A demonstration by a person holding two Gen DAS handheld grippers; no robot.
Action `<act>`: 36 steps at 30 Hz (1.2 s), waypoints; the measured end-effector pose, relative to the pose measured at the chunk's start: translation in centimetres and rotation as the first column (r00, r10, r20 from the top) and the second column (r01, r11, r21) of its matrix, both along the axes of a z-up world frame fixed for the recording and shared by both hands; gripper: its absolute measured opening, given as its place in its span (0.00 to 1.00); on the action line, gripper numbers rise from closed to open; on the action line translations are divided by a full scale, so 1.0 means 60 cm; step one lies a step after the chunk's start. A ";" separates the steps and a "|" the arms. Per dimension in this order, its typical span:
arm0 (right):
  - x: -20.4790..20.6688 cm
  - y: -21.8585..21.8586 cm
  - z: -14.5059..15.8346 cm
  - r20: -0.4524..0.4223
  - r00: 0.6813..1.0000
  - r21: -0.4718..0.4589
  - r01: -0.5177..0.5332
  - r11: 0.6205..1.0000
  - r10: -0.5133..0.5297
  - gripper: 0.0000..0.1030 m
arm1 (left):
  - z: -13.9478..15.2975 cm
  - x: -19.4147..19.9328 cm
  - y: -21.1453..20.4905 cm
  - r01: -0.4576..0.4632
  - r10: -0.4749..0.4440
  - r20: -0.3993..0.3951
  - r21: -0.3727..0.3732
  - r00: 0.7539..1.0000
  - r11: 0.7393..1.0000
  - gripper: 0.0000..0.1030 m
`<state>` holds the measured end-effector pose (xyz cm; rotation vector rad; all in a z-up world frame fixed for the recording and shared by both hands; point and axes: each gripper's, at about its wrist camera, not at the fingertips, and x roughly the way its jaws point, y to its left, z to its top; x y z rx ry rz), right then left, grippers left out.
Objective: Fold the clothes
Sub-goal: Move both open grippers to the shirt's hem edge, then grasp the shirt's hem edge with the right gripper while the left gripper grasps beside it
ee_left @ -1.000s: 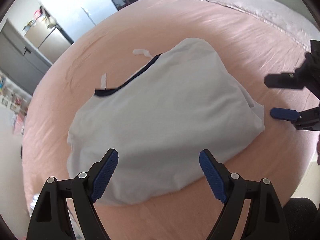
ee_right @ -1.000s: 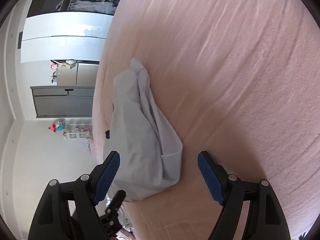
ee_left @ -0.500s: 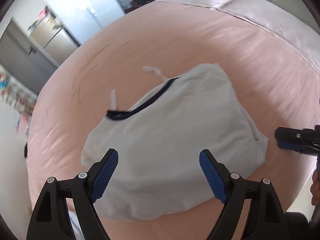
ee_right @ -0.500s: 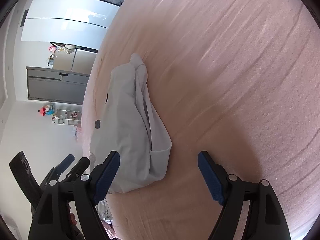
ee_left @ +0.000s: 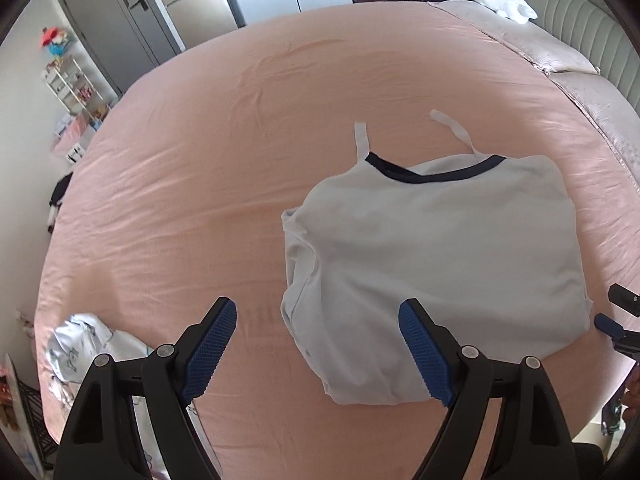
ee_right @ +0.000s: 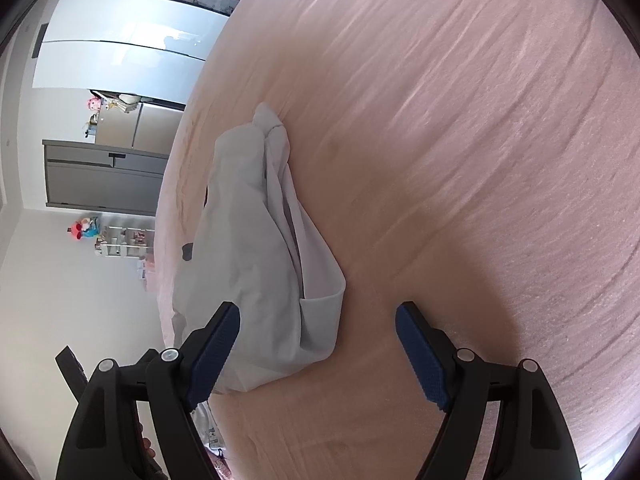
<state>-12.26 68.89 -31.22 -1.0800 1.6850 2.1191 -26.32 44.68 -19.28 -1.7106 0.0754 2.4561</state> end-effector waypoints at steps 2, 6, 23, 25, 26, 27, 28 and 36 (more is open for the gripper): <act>-0.006 -0.005 -0.001 -0.004 1.000 -0.009 0.000 1.000 0.000 0.78 | 0.003 -0.010 0.015 0.028 -0.028 0.008 -0.003 1.000 1.000 0.81; -0.025 -0.018 -0.011 -0.038 0.998 -0.069 -0.051 0.996 0.048 0.78 | 0.027 -0.032 0.084 0.137 -0.137 -0.013 -0.015 0.990 0.990 0.81; -0.065 -0.031 0.016 0.162 0.986 0.060 -0.051 0.997 0.041 0.78 | 0.066 -0.109 0.345 0.377 -0.383 0.086 0.080 0.920 0.923 0.81; -0.079 -0.045 0.039 0.264 0.964 0.201 -0.091 0.975 0.035 0.78 | 0.078 -0.108 0.347 0.384 -0.388 0.082 0.056 0.918 0.922 0.81; -0.086 -0.052 0.047 0.311 0.950 0.261 -0.112 0.959 0.027 0.78 | 0.086 -0.110 0.343 0.387 -0.389 0.078 0.041 0.918 0.921 0.81; -0.093 -0.058 0.051 0.346 0.938 0.294 -0.135 0.946 0.026 0.78 | 0.093 -0.114 0.339 0.391 -0.392 0.075 0.030 0.917 0.920 0.81; -0.099 -0.063 0.050 0.361 0.932 0.303 -0.151 0.941 0.034 0.78 | 0.099 -0.118 0.336 0.395 -0.396 0.074 0.022 0.915 0.918 0.81; -0.146 -0.116 0.044 0.475 0.874 0.397 -0.314 0.863 0.099 0.78 | 0.105 -0.155 0.368 0.496 -0.491 0.154 0.011 0.857 0.868 0.81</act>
